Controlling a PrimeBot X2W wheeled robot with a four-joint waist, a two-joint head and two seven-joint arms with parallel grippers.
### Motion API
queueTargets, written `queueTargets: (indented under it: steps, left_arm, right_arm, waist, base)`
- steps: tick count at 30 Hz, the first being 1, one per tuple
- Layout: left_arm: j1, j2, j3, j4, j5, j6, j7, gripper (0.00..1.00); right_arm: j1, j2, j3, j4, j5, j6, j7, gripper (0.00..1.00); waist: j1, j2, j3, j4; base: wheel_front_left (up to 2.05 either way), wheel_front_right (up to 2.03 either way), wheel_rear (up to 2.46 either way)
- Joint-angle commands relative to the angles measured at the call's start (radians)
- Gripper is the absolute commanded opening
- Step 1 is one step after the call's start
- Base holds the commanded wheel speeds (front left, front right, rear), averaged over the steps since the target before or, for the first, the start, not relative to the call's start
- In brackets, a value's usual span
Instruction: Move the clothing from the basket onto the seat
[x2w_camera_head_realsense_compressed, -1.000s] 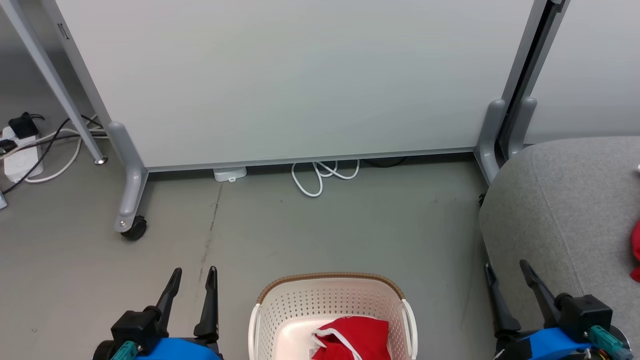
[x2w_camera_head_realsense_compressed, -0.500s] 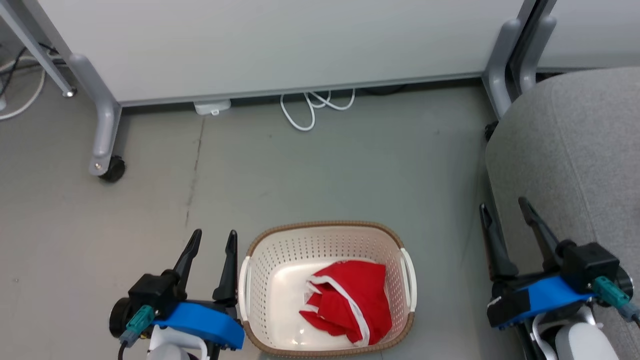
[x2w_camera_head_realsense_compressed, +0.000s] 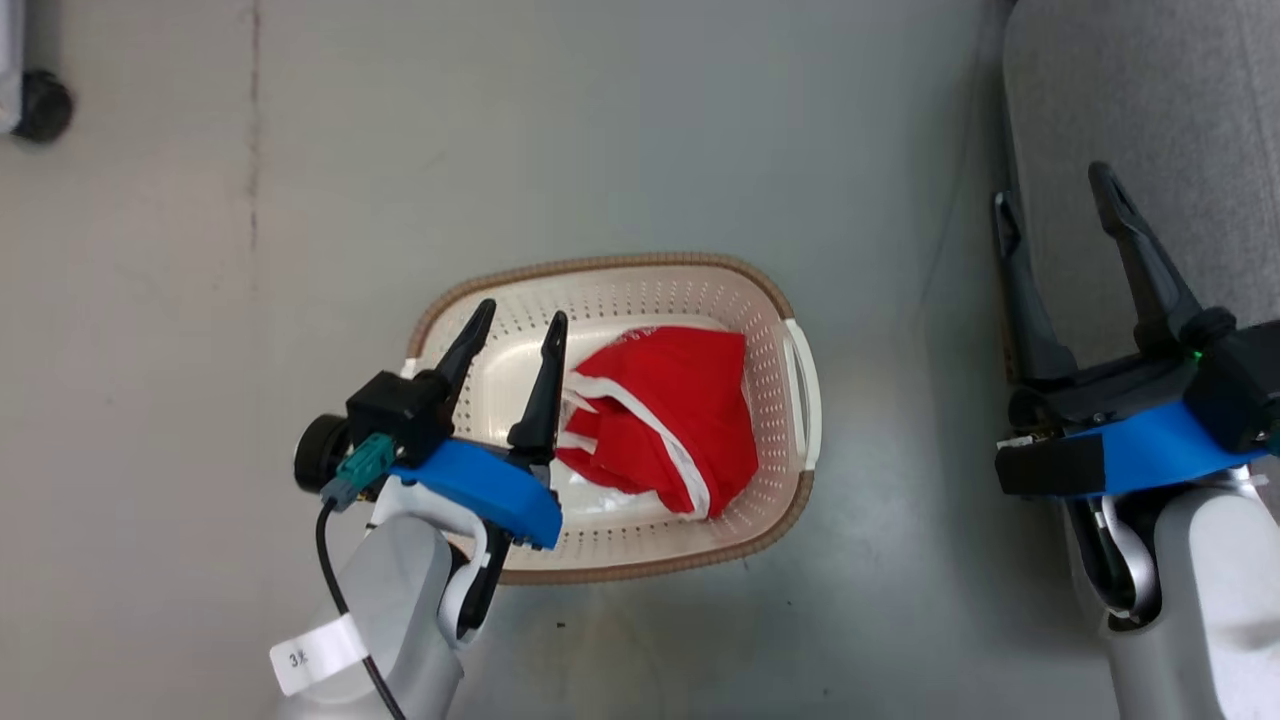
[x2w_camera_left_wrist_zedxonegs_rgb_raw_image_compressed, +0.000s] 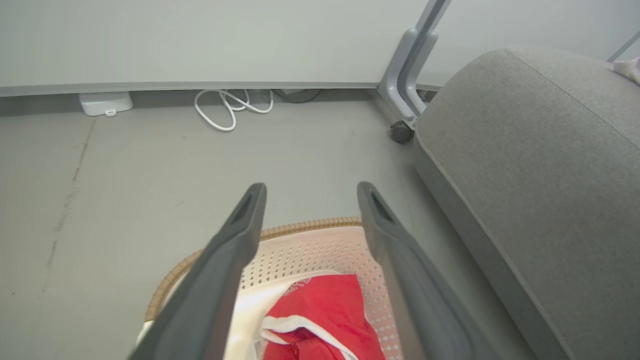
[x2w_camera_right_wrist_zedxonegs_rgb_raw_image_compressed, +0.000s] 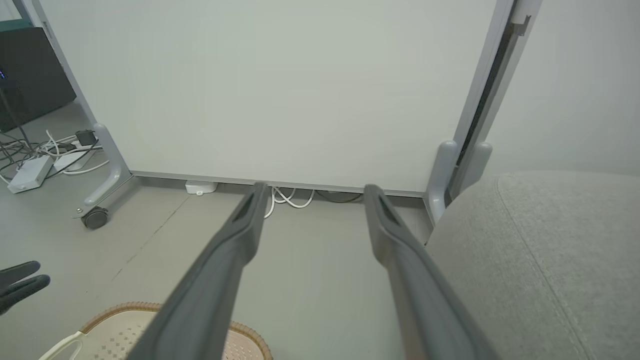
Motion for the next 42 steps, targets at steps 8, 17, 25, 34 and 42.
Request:
queueTargets:
  steps: [8, 17, 25, 34, 42]
  left_arm:
    - [-0.166, -0.006, -0.067, 0.180, -0.054, -0.001, -0.003, 1.00]
    - [-0.294, -0.009, -0.142, 0.448, -0.186, -0.001, 0.004, 1.00]
    - [-0.370, 0.004, -0.171, 0.585, -0.235, -0.001, 0.023, 1.00]
    - [-0.413, 0.009, -0.181, 0.629, -0.286, -0.001, 0.022, 0.78]
    - [-0.411, 0.031, -0.236, 0.618, -0.335, -0.001, 0.028, 0.00]
  right_arm:
    - [-0.090, 0.002, 0.045, -0.069, -0.005, 0.000, -0.007, 1.00]
    - [-0.111, 0.036, 0.087, -0.078, 0.008, 0.000, -0.035, 1.00]
    - [-0.095, 0.058, 0.115, -0.050, 0.041, 0.000, -0.079, 1.00]
    - [-0.076, 0.064, 0.121, -0.019, 0.057, 0.000, -0.116, 1.00]
    - [-0.098, 0.064, 0.133, 0.006, 0.077, 0.000, -0.133, 1.00]
  waist:
    - [-0.0004, 0.0000, 0.259, -0.113]
    - [-0.0004, 0.0000, 0.375, -0.186]
    - [-0.0004, 0.0000, 0.432, -0.238]
    - [-0.0004, 0.0000, 0.449, -0.271]
    - [-0.0004, 0.0000, 0.446, -0.279]
  base:
    - [0.00, 0.00, 0.00]
    - [0.00, 0.00, 0.00]
    - [0.00, 0.00, 0.00]
    - [0.00, 0.00, 0.00]
    - [0.00, 0.00, 0.00]
